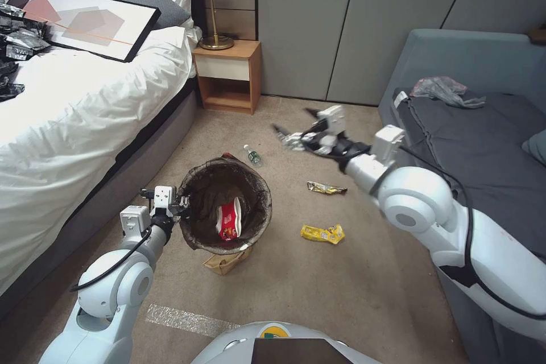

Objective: Pick up the trash bin, then pick up the garbage from the floor and place it into the trash bin.

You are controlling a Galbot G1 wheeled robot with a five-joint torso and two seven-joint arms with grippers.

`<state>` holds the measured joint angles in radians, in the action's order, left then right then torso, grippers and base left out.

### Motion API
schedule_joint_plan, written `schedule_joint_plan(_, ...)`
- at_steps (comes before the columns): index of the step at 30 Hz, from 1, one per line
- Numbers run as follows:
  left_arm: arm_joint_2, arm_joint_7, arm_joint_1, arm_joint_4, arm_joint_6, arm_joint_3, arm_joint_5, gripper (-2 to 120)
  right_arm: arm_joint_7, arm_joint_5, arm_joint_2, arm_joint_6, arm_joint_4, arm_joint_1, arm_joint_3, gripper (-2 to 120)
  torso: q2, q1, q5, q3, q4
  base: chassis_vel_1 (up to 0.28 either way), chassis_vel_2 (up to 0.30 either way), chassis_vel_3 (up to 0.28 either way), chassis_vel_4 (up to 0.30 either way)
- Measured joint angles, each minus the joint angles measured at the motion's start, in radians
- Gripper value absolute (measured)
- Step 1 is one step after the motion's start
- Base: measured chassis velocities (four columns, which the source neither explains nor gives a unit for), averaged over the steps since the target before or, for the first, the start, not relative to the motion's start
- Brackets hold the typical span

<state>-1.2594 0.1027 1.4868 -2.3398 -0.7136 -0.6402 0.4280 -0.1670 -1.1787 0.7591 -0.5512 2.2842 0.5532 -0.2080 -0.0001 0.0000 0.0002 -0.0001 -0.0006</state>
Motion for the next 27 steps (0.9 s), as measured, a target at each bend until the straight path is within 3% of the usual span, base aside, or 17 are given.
schedule_joint_plan(5, 0.001, 0.0, 0.0, 0.0, 0.003, -0.004, 0.0, 0, -0.046, 0.075, -0.025, 0.079, 0.012, 0.06, 0.147, 100, 0.0, 0.0, -0.0003, 0.0, 0.0006, 0.0, 0.0, 0.0, 0.0)
schedule_joint_plan(8, 0.0, -0.001, -0.002, -0.002, 0.003, -0.001, 0.001, 0, -0.094, 0.242, -0.032, 0.158, 0.002, 0.174, 0.303, 100, 0.0, 0.0, 0.0001, 0.0, -0.0007, 0.0, 0.0, 0.0, 0.0)
schedule_joint_plan(9, 0.0, -0.001, -0.002, -0.002, 0.003, -0.001, 0.001, 0, -0.094, 0.242, -0.032, 0.158, 0.002, 0.174, 0.303, 100, 0.0, 0.0, 0.0001, 0.0, -0.0007, 0.0, 0.0, 0.0, 0.0)
schedule_joint_plan(10, -0.002, -0.001, -0.002, -0.004, 0.003, 0.002, 0.006, 0, -0.108, 0.315, -0.01, 0.189, -0.006, 0.216, 0.371, 100, 0.0, 0.0, -0.0002, 0.0, 0.0008, 0.0, 0.0, 0.0, 0.0)
schedule_joint_plan(12, -0.006, 0.0, -0.002, -0.006, 0.002, 0.008, 0.009, 0, -0.119, 0.49, 0.095, 0.23, -0.023, 0.402, 0.596, 100, 0.0, 0.0, -0.0001, 0.0, 0.0005, 0.0, 0.0, 0.0, 0.0)
schedule_joint_plan(13, -0.006, 0.0, -0.002, -0.006, 0.002, 0.008, 0.009, 0, -0.119, 0.49, 0.095, 0.23, -0.023, 0.402, 0.596, 100, 0.0, 0.0, -0.0001, 0.0, 0.0005, 0.0, 0.0, 0.0, 0.0)
schedule_joint_plan(14, -0.006, -0.001, 0.0, -0.008, 0.002, 0.01, 0.009, 0, -0.098, 0.613, 0.185, 0.269, -0.045, 0.559, 0.711, 100, 0.0, 0.0, 0.0004, 0.0, -0.0002, 0.0, 0.0, 0.0, 0.0)
schedule_joint_plan(15, -0.006, -0.003, 0.003, -0.012, 0.002, 0.011, 0.009, 0, -0.071, 0.718, 0.262, 0.36, -0.078, 0.671, 0.768, 100, 0.0, 0.0, 0.0, 0.0, -0.0009, 0.0, 0.0, 0.0, 0.0)
schedule_joint_plan(16, -0.005, -0.006, 0.007, -0.015, 0.003, 0.014, 0.007, 0, -0.027, 0.889, 0.39, 0.498, -0.13, 0.779, 0.815, 100, 0.0, 0.0, 0.0005, 0.0, -0.0005, 0.0, 0.0, 0.0, 0.0)
schedule_joint_plan(17, -0.005, -0.006, 0.007, -0.015, 0.003, 0.014, 0.007, 0, -0.027, 0.889, 0.39, 0.498, -0.13, 0.779, 0.815, 100, 0.0, 0.0, 0.0005, 0.0, -0.0005, 0.0, 0.0, 0.0, 0.0)
schedule_joint_plan(19, -0.006, -0.008, 0.015, -0.021, 0.004, 0.024, 0.003, 0, 0.009, 1.055, 0.553, 0.646, -0.184, 0.9, 0.852, 100, 0.0, 0.0, -0.0003, 0.0, 0.0, 0.0, 0.0, 0.0, 0.0)
schedule_joint_plan(21, -0.006, -0.008, 0.017, -0.025, 0.004, 0.029, 0.0, 0, 0.022, 1.108, 0.648, 0.709, -0.214, 0.974, 0.871, 100, 0.0, 0.0, -0.0004, 0.0, -0.0001, 0.0, 0.0, 0.0, 0.0)
schedule_joint_plan(25, -0.003, -0.008, 0.019, -0.032, 0.001, 0.03, 0.0, 0, 0.044, 1.18, 0.733, 0.783, -0.258, 1.054, 0.89, 100, 0.0, 0.0, -0.0004, 0.0, 0.0001, 0.0, 0.0, 0.0, 0.0)
schedule_joint_plan(27, -0.003, -0.008, 0.02, -0.033, 0.0, 0.03, -0.001, 0, 0.047, 1.187, 0.74, 0.792, -0.265, 1.074, 0.891, 100, 0.0, 0.0, -0.0004, 0.0, 0.0001, 0.0, 0.0, 0.0, 0.0)
